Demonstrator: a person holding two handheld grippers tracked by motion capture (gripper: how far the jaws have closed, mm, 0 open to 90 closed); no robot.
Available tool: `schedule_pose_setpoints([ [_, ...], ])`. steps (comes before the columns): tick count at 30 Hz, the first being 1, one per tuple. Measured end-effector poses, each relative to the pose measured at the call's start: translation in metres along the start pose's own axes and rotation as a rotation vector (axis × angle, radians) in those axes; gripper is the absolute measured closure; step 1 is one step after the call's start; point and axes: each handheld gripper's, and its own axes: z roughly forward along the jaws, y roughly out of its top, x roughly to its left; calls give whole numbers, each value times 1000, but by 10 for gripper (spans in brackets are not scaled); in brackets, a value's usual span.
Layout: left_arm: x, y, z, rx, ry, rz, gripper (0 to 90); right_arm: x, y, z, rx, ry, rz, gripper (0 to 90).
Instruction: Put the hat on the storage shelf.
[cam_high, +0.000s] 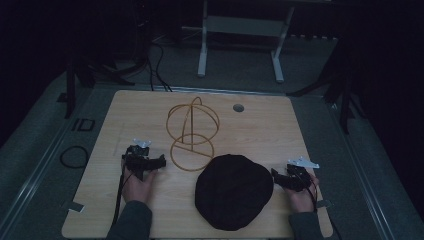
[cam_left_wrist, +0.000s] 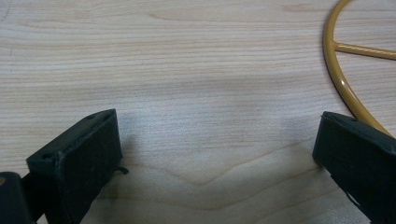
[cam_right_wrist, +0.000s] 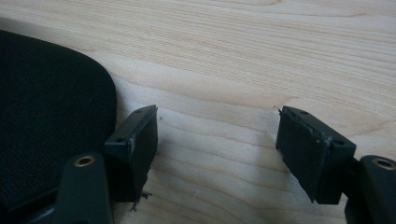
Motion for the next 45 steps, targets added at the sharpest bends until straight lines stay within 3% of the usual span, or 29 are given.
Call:
schedule_pose_setpoints([
  [14,0,0,0,-1,0,-2,7,2,0,0,0,-10,9,303],
  [20,0,0,0,-1,0,-1,7,0,1,1,0,13,-11,313],
  [29,0,0,0,-1,1,-2,7,0,2,1,-4,13,-11,371],
  [37,-1,0,0,1,0,-1,7,-2,8,-2,53,48,-50,441],
  [45,-1,0,0,1,0,0,7,-1,13,-7,113,86,-112,451],
])
